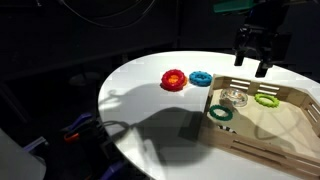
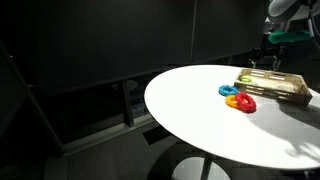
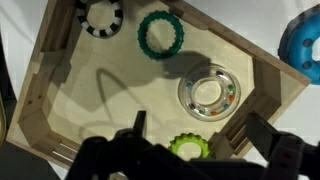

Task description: Remove the clear ring from the wooden tray and place it on the rings pile on the table

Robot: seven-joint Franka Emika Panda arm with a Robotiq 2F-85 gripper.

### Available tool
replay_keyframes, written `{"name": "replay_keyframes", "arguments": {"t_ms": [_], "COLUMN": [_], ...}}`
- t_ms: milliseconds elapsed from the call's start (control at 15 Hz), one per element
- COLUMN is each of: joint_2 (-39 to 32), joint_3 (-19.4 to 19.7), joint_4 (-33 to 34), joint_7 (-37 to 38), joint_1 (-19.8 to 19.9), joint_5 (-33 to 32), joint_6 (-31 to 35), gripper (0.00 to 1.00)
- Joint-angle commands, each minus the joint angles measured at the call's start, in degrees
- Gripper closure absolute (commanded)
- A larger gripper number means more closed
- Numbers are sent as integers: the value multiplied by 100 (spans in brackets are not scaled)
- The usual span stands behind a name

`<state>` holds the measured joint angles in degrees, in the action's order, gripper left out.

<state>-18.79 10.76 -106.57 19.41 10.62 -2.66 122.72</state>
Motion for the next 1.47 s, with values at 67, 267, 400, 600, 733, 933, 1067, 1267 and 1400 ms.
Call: {"name": "replay_keyframes", "arguments": {"t_ms": [67,267,400,600,733,933,1067,1267,1400], "joint_2": [-521,-789,-983,-1203,-1317,-1344,-1299,-1305,-1319], "joint_3": [100,134,152,191,207,172,185,185,188], "joint_4": [519,691,834,963,1025,1093,859,850,850], "joint_7": [191,210,218,259,268,150,132,132,137], "joint_1": [-49,-50,-47,-68,-80,-47,-63,-64,-69], "joint_5": [56,38,49,15,0,84,30,30,23], "joint_6": [-14,-34,-128,-163,-196,-344,-94,-92,-70], "gripper": [0,0,0,0,0,0,0,0,0]}}
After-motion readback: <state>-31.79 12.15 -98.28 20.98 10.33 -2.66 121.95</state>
